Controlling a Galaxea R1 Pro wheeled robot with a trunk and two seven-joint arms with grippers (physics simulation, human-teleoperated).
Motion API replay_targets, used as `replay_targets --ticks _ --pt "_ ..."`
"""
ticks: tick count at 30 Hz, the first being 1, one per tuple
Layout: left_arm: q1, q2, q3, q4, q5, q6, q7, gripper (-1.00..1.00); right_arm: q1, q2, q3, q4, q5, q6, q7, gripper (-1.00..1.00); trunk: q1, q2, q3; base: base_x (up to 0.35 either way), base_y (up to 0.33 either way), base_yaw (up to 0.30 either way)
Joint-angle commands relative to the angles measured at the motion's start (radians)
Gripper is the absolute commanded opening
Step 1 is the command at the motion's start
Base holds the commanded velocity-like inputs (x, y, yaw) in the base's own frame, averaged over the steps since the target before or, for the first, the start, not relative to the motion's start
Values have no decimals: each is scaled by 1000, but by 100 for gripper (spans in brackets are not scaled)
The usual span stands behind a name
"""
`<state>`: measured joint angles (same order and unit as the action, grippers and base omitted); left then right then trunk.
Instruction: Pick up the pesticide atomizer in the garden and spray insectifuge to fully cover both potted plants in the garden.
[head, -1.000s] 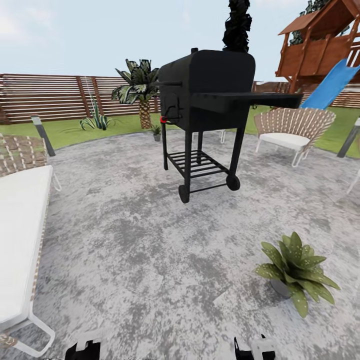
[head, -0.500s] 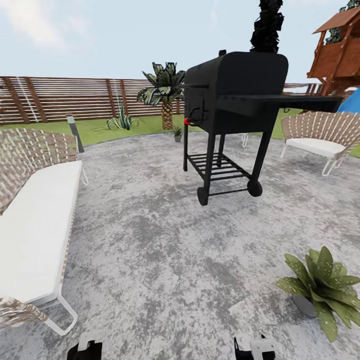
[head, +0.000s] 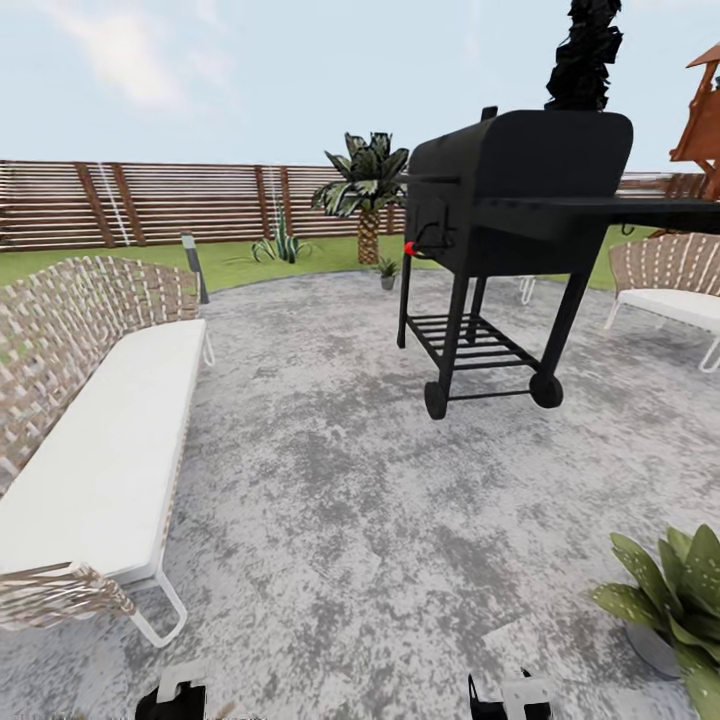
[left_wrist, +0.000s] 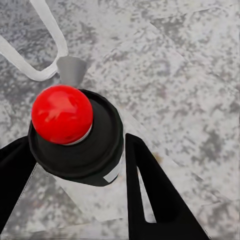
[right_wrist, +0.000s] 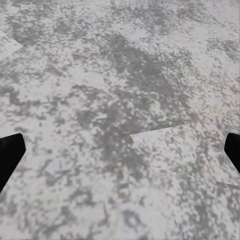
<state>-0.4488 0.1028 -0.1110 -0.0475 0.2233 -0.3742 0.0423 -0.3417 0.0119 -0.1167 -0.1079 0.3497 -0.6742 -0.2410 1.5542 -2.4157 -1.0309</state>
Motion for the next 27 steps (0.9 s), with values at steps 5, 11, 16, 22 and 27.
replay_targets --ticks 5,11,16,22,27 --pt "-1 0 -9 0 5 -3 7 -100 0 1 -8 1 11 -2 -5 100 0 0 4 0 0 219" --pt "-1 0 -9 0 6 -3 7 -100 0 2 -8 1 11 -2 -4 100 0 0 11 0 0 219" --pt "-1 -1 -9 1 7 -3 7 -100 0 2 -8 1 12 -2 -4 100 0 0 16 0 0 219" --pt "-1 -1 -9 1 7 -3 7 -100 0 2 -8 0 11 -2 -4 100 0 0 18 5 -4 73" --pt "5 -5 -9 2 7 -5 7 -100 -6 6 -7 -6 14 3 -2 100 0 0 18 117 -78 2"
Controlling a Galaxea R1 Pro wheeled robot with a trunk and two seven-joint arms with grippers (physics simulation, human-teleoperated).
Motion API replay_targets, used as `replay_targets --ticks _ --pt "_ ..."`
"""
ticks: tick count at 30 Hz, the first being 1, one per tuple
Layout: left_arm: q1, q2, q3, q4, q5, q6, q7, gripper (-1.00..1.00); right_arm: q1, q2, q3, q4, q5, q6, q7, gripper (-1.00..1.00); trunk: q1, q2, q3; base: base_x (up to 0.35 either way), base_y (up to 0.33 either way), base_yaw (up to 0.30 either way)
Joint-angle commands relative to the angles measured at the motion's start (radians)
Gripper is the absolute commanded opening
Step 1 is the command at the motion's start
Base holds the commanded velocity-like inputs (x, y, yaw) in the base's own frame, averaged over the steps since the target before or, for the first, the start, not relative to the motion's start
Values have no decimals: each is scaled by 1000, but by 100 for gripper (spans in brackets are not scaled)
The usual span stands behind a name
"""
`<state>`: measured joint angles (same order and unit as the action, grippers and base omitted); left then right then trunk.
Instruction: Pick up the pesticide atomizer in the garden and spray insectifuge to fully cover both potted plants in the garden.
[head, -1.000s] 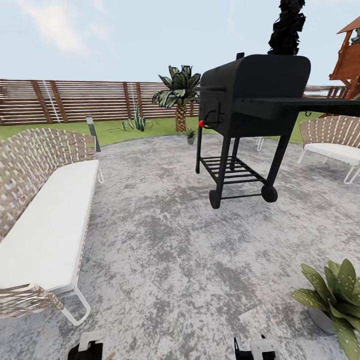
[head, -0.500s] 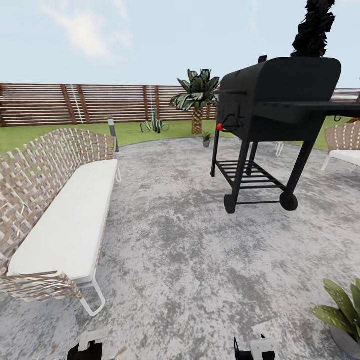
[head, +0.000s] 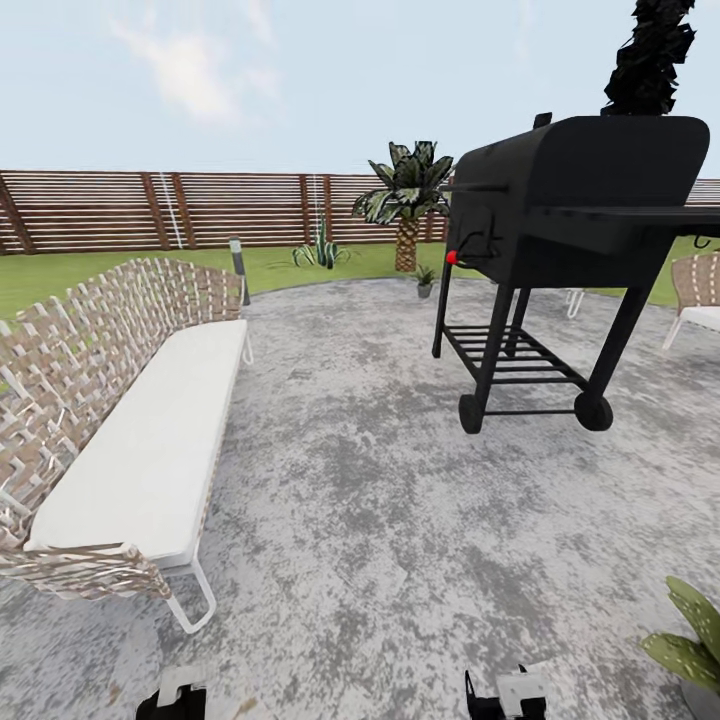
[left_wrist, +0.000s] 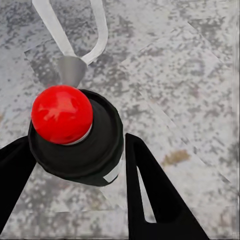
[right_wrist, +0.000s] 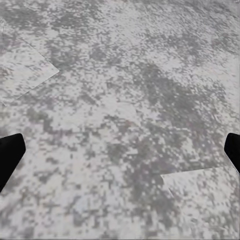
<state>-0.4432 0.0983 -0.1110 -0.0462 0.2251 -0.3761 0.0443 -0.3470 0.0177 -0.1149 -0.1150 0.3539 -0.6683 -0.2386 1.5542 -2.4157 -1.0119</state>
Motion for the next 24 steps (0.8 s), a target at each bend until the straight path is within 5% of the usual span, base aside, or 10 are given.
replay_targets --ticks 1,9,23,24 --pt "5 0 -9 0 5 -3 5 -100 -6 3 -9 -5 10 -1 -5 100 0 0 -1 0 0 0" --pt "14 1 -11 -22 3 -4 5 -100 -15 -23 -10 14 8 -3 -6 100 0 0 -1 0 0 0" --pt "-46 1 -12 -102 -26 62 4 -100 -14 -19 -7 -57 5 51 -3 100 0 0 -1 0 0 0" --pt "-75 4 -12 -207 -27 146 4 -100 -14 -18 -7 -268 6 200 -2 100 0 0 -1 0 0 0"
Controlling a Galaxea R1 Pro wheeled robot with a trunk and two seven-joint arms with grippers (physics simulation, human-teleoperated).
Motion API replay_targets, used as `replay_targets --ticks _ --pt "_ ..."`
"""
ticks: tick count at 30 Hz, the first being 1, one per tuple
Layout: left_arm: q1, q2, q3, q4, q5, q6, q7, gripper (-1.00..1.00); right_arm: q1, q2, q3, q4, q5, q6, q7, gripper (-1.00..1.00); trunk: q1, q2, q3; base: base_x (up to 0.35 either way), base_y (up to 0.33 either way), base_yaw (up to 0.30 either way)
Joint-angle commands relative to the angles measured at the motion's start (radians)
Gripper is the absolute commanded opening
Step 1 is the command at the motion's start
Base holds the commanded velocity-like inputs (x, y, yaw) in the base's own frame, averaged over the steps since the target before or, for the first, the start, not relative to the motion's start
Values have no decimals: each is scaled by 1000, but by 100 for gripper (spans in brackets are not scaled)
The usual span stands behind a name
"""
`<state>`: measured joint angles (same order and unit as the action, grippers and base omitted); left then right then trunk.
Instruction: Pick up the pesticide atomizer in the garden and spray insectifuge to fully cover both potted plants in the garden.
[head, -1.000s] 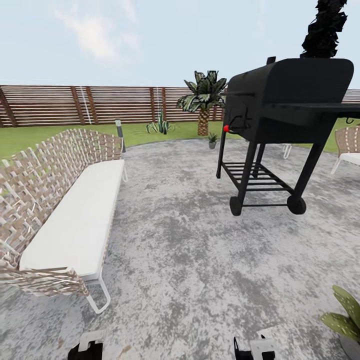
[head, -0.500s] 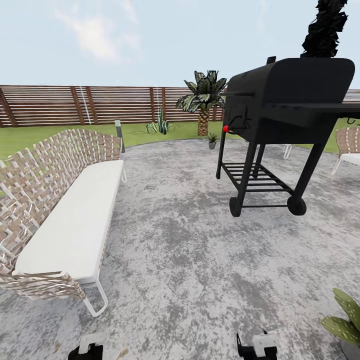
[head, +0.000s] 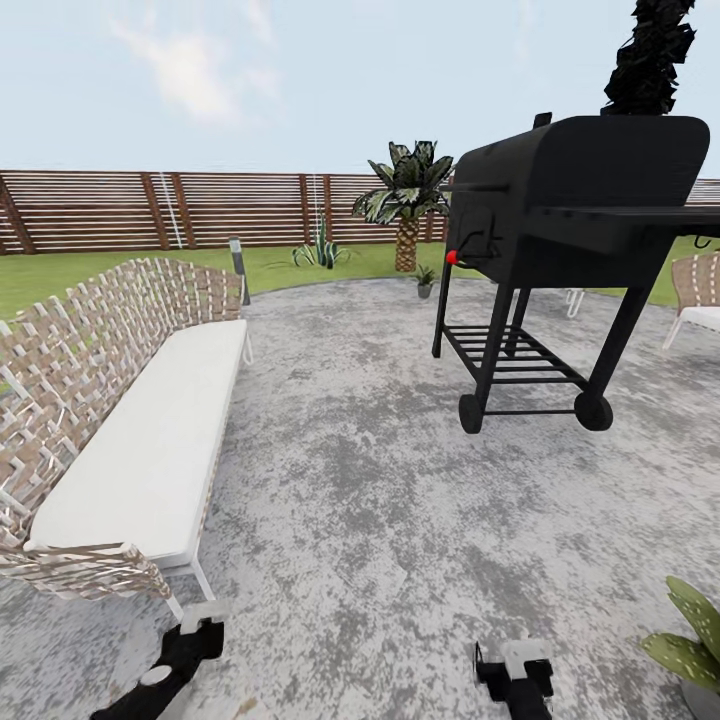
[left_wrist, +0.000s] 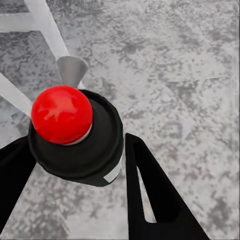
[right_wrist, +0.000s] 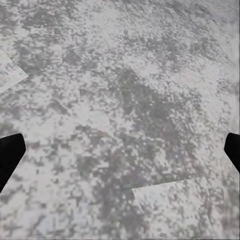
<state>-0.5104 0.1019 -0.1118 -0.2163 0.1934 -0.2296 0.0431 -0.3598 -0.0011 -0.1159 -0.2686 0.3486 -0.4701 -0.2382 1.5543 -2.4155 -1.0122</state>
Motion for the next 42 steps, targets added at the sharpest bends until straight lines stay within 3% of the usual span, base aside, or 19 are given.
replay_targets --ticks 1,5,7,13,42 --pt "6 3 -11 -36 5 0 5 -100 -1 -1 -6 -101 12 3 -2 100 0 0 -1 0 0 0" --pt "56 5 -11 -40 6 -17 4 -100 -1 -9 -7 4 13 -12 -2 100 0 0 -1 0 0 0" --pt "76 6 -11 -32 6 -56 3 -100 -1 -12 -7 47 14 -89 -3 100 0 0 -1 0 0 0" --pt "89 6 -11 -27 7 -68 6 -100 -1 -24 -7 123 12 -139 -4 100 0 0 -1 94 0 0" --pt "90 1 -11 -7 8 -70 6 -100 -1 -16 -5 138 12 -140 -4 100 0 0 -1 311 -84 3"
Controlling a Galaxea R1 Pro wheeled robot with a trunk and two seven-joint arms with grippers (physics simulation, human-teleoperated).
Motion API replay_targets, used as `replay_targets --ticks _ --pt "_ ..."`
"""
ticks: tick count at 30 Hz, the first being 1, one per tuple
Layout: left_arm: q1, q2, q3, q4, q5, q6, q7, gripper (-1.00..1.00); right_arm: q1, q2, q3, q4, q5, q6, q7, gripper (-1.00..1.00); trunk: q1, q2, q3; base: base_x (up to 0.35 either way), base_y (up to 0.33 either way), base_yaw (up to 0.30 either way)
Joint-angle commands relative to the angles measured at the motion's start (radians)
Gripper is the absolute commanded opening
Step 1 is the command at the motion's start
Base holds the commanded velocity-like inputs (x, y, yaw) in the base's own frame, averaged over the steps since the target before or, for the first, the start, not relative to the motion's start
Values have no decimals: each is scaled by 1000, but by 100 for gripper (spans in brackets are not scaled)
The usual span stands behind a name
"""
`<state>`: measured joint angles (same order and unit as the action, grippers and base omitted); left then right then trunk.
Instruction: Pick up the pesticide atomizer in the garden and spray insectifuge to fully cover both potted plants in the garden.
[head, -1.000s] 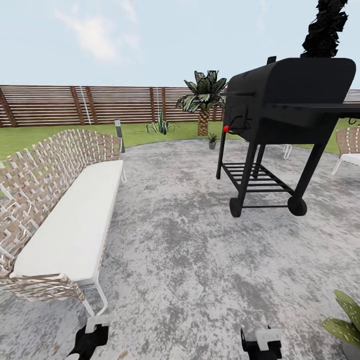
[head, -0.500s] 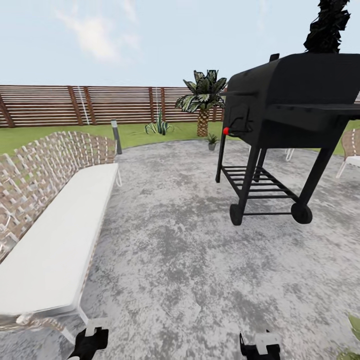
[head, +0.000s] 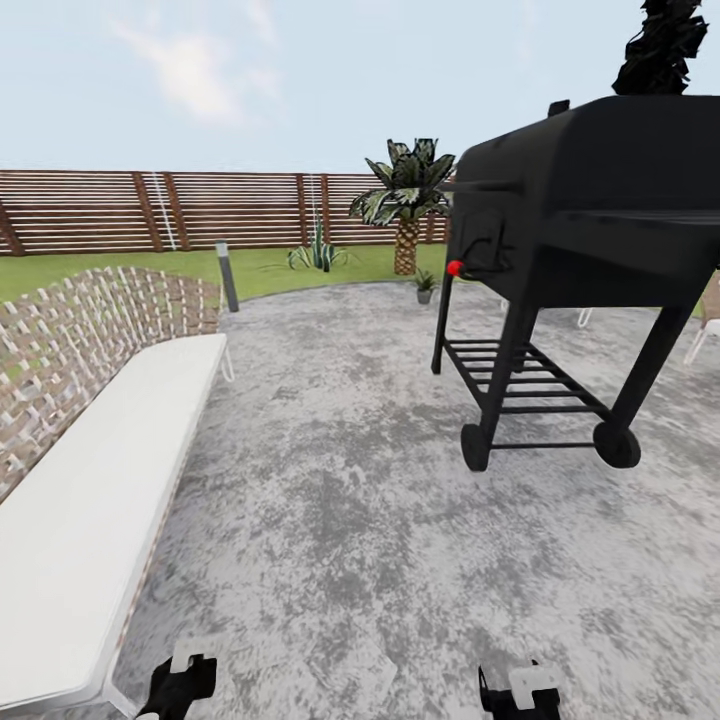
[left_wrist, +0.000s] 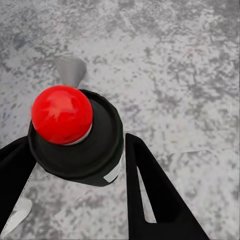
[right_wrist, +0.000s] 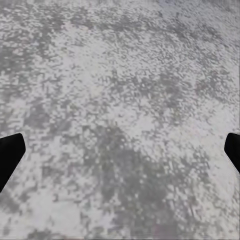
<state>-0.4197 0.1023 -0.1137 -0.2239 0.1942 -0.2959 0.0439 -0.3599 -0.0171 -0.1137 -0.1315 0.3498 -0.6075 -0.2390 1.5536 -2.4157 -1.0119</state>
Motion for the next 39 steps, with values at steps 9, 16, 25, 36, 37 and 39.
replay_targets --ticks 9,16,25,36,37,39 --pt "-1 0 -9 1 7 -3 5 -100 -1 0 -7 1 11 -3 -3 100 0 0 -1 340 0 106" --pt "-1 0 -9 2 7 -3 5 -100 -1 0 -8 1 11 -3 -3 100 0 0 -1 336 -20 3" --pt "-1 -1 -9 3 7 -3 5 -100 -1 0 -7 1 11 -3 -3 100 0 0 -1 319 -78 0" --pt "-1 -1 -9 3 7 -3 5 -100 -1 0 -7 1 11 -3 -3 100 0 0 -1 339 19 93" --pt "-1 -1 -9 3 7 -3 5 -100 -1 0 -7 1 11 -3 -3 100 0 0 -1 339 105 133" --pt "-1 -1 -9 3 7 -3 5 -100 -1 0 -7 1 11 -3 -3 100 0 0 -1 338 107 64"
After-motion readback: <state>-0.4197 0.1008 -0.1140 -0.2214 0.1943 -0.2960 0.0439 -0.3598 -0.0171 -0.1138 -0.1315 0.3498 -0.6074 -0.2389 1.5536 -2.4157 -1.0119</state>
